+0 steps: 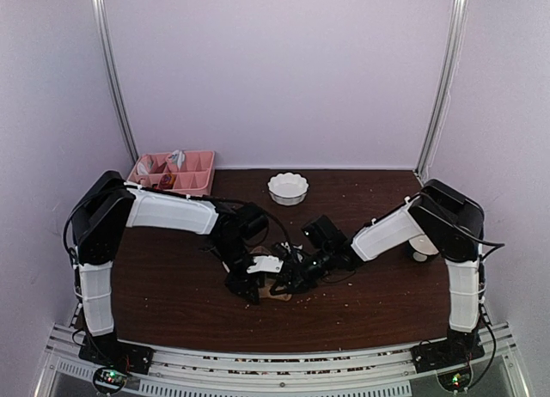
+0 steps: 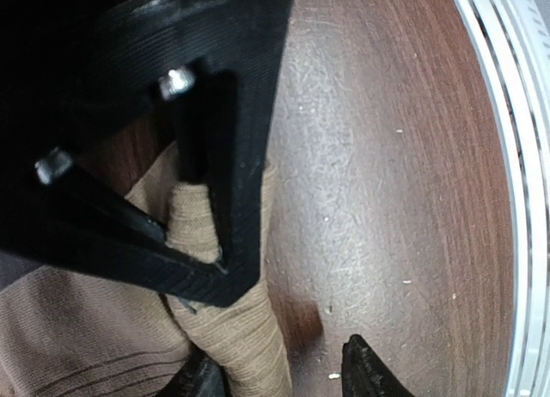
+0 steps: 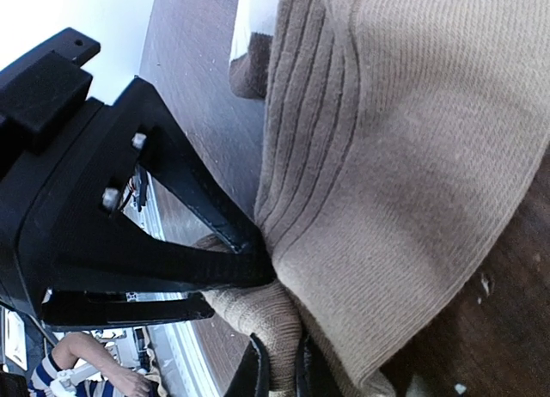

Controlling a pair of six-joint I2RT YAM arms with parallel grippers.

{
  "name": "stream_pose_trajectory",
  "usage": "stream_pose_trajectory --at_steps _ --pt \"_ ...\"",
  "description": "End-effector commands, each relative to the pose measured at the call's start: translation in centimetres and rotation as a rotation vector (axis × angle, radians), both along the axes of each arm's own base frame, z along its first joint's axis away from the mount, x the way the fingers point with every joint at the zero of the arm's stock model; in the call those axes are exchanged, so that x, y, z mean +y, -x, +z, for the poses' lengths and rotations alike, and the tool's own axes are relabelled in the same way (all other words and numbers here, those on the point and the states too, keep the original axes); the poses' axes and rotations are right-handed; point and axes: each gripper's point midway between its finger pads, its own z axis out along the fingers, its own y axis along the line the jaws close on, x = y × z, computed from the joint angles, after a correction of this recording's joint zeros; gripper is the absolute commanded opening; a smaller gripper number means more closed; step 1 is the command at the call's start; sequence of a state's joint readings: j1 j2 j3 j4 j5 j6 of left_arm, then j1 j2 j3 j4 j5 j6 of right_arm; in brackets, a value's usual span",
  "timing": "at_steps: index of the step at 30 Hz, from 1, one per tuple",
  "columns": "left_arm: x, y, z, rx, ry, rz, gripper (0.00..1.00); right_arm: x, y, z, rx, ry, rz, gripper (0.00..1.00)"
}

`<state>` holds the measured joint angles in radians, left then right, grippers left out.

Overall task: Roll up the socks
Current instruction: Roll the sock at the center of the board.

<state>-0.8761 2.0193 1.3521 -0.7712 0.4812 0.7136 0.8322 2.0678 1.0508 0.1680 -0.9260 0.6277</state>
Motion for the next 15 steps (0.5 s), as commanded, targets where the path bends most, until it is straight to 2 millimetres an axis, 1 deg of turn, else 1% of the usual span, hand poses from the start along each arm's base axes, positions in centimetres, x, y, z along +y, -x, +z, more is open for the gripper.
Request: stream_pose_trajectory --at_steps 1,5,7,9,13,15 --pt "-1.6 -1.2 3.2 0.025 0.109 0.067 0.46 -2.9 1.5 -4.8 -0.014 0.197 -0.068 0.0" --pt "-0.4 -3.4 5.6 0.095 0.159 0.152 0.46 -5.0 2.7 -5.4 -0.024 0.24 -0.075 0.0" --pt "-0.2 -4.3 6.1 0.097 0.179 0.177 0.46 -5.5 3.3 -5.6 -0.022 0.251 -0.074 0.0" --pt "-0.4 -5.0 6.0 0.077 0.182 0.192 0.45 -5.6 3.7 -5.8 -0.016 0.254 -0.082 0.0" --pt "-1.3 -6.7 4.7 0.069 0.161 0.237 0.4 -5.2 3.9 -5.8 -0.011 0.241 -0.105 0.0" --pt "-1.8 -7.1 4.1 0.077 0.154 0.241 0.39 -5.0 3.8 -5.7 -0.009 0.233 -0.122 0.0"
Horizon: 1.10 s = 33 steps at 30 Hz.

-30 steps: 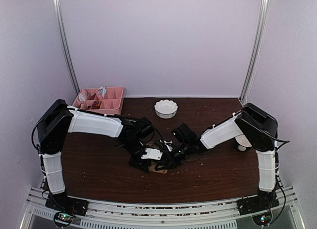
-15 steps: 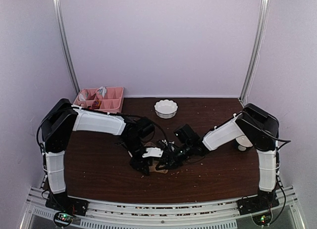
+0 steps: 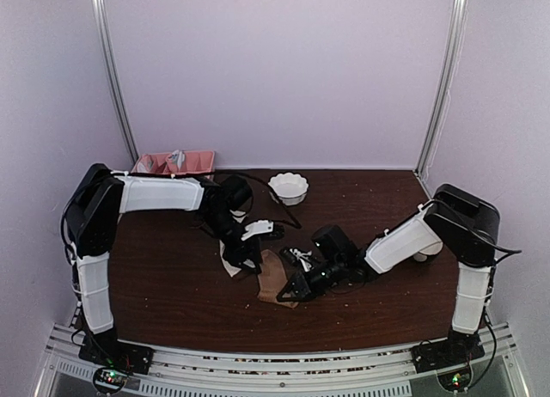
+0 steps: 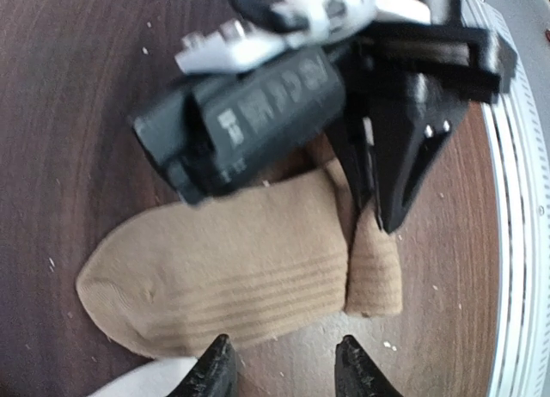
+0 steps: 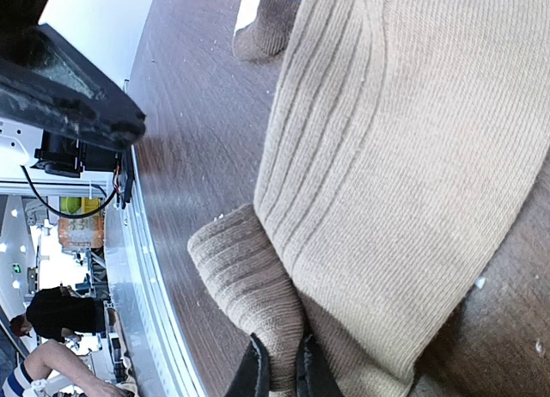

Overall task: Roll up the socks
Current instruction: Roll the sock at the center of the board.

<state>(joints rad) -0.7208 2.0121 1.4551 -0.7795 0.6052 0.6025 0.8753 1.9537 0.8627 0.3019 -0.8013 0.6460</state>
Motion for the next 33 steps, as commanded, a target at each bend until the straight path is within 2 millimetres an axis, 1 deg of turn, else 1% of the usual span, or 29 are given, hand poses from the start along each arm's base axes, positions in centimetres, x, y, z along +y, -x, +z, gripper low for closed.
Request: stream_pose_trajectory --at_steps 1,4,6,9,14,19,23,25,28,30,31,33 --pt "-2.2 -1.1 -0.3 0.009 0.025 0.015 0.39 -3.1 1.7 -5.4 0.09 0.205 -0.09 0.0" --pt "-2.9 -2.1 -1.1 0.002 0.007 0.026 0.38 -2.6 1.7 -5.1 0.09 0.19 -0.11 0.0" --pt "-3.3 -3.2 -1.8 -0.01 -0.015 0.051 0.36 -2.6 1.8 -5.2 0.095 0.187 -0.125 0.0" --pt "-3.7 -3.7 -3.2 0.023 -0.05 0.063 0.35 -2.4 2.0 -5.3 0.101 0.174 -0.142 0.0" --pt "-4.9 -4.7 -3.8 0.039 -0.049 0.077 0.34 -2.7 2.2 -6.2 0.113 0.189 -0.162 0.0" --pt "-6.4 -4.6 -4.7 0.102 -0.061 0.07 0.33 -3.4 1.9 -6.9 0.111 0.223 -0.195 0.0" --pt "-7.3 -3.4 -4.7 0.168 -0.033 0.039 0.33 -3.5 1.8 -6.9 0.104 0.233 -0.204 0.0" --pt "-7.5 -3.0 -4.3 0.196 -0.017 0.038 0.33 -3.5 1.7 -7.1 0.107 0.239 -0.207 0.0" --pt "-7.2 -2.8 -2.5 0.207 0.013 0.035 0.34 -3.6 1.8 -7.5 0.111 0.251 -0.203 0.0" --pt "-6.7 -3.7 -0.5 0.184 0.054 0.045 0.37 -3.6 1.8 -7.8 0.118 0.263 -0.196 0.0" --pt "-6.4 -4.5 0.8 0.16 0.078 0.056 0.39 -3.6 1.9 -7.9 0.119 0.27 -0.189 0.0" --pt "-5.7 -6.7 3.3 0.079 0.121 0.09 0.43 -3.7 2.0 -8.3 0.128 0.286 -0.185 0.0"
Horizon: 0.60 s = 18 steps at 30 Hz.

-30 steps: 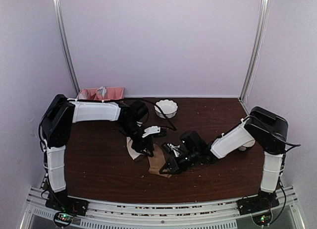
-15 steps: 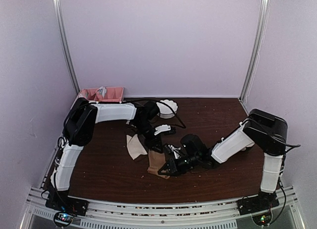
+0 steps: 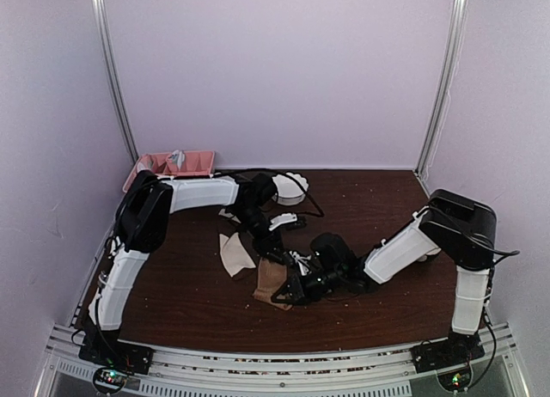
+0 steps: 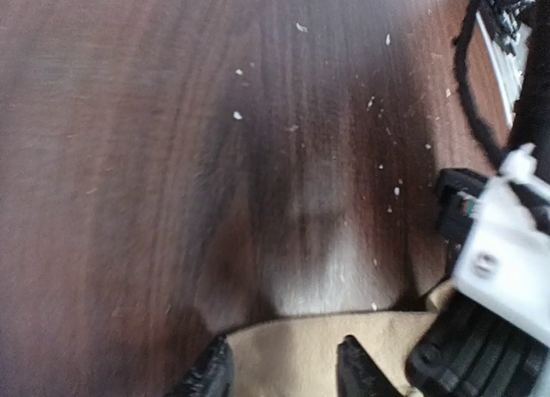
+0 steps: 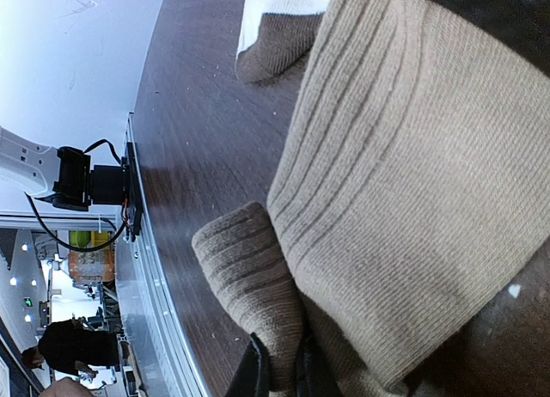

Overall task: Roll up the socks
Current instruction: Roll the sock at the center of the board.

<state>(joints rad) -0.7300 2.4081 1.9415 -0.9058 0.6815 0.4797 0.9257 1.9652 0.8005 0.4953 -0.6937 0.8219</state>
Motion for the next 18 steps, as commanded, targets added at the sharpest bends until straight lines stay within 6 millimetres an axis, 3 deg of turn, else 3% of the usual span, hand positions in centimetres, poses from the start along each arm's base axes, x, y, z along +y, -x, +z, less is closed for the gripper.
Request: stream_pose_trajectory --at_steps 1,4,8,10,13,15,18 --pt "1.0 -2.8 8.0 -0.121 0.13 0.046 0.44 -4.8 2.0 -8.3 0.136 0.318 -0.055 0.0" --pt "2.5 -4.2 11.3 -0.244 0.157 0.06 0.49 -5.4 2.1 -9.1 0.156 0.354 -0.068 0.0" --pt "5.0 -1.5 12.5 -0.299 0.144 -0.024 0.5 -5.8 2.2 -9.5 0.183 0.376 -0.089 0.0" --pt "6.4 1.0 11.4 -0.27 0.134 -0.072 0.5 -5.8 2.1 -9.5 0.2 0.372 -0.098 0.0" --pt "8.0 5.8 7.6 -0.183 0.069 -0.14 0.49 -5.6 2.0 -9.6 0.224 0.371 -0.105 0.0" --pt "8.3 8.4 5.7 -0.148 0.041 -0.169 0.48 -5.4 2.0 -9.7 0.233 0.372 -0.103 0.0" --pt "7.7 10.5 3.7 -0.157 0.014 -0.189 0.46 -5.3 1.8 -9.6 0.23 0.378 -0.094 0.0"
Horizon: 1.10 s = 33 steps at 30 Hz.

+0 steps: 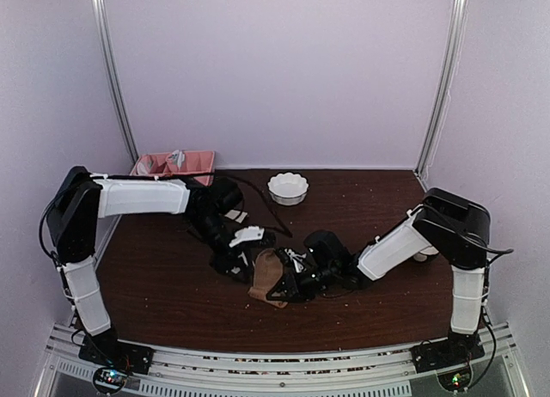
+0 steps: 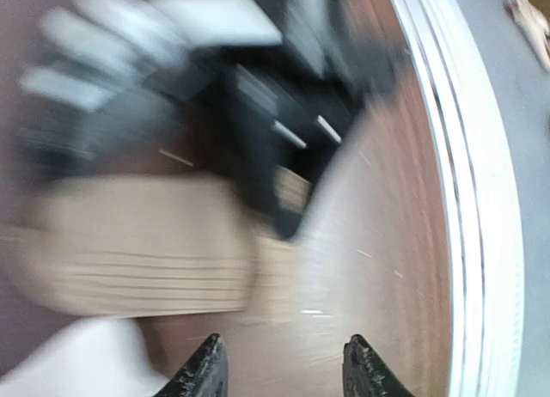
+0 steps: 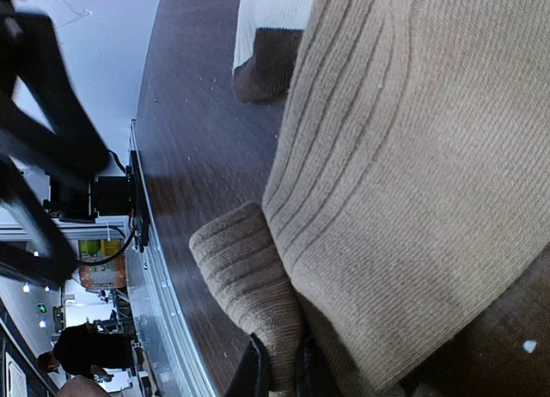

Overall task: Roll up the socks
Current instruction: Roll the sock at the center of the board.

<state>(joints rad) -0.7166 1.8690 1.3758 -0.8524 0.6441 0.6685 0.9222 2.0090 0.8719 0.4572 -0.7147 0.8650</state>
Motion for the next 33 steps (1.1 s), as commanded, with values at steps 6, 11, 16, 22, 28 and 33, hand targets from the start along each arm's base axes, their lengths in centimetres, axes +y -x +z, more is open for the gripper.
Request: stream_pose_trajectory --at_steps 6,11,16,22,28,33 --pt "-2.5 1.7 -4.2 -0.025 -0.038 0.001 0.39 -6.3 2.4 -9.2 0.181 0.37 -0.072 0.0" --pt "-3.4 1.2 -4.7 0.003 -0.039 0.007 0.34 -6.1 2.4 -9.1 0.181 0.359 -0.071 0.0" --pt "-3.0 2.4 -5.9 0.06 -0.067 -0.029 0.3 -6.0 2.3 -9.0 0.184 0.343 -0.077 0.0" --pt "-2.2 3.0 -7.0 0.088 -0.11 -0.045 0.25 -5.9 2.2 -8.9 0.179 0.331 -0.077 0.0" --pt "-2.1 1.6 -8.2 0.079 -0.15 0.021 0.08 -5.9 1.8 -8.1 0.128 0.321 -0.079 0.0" --pt "-1.9 0.9 -8.8 0.124 -0.169 0.065 0.0 -6.3 1.4 -7.3 0.071 0.319 -0.085 0.03"
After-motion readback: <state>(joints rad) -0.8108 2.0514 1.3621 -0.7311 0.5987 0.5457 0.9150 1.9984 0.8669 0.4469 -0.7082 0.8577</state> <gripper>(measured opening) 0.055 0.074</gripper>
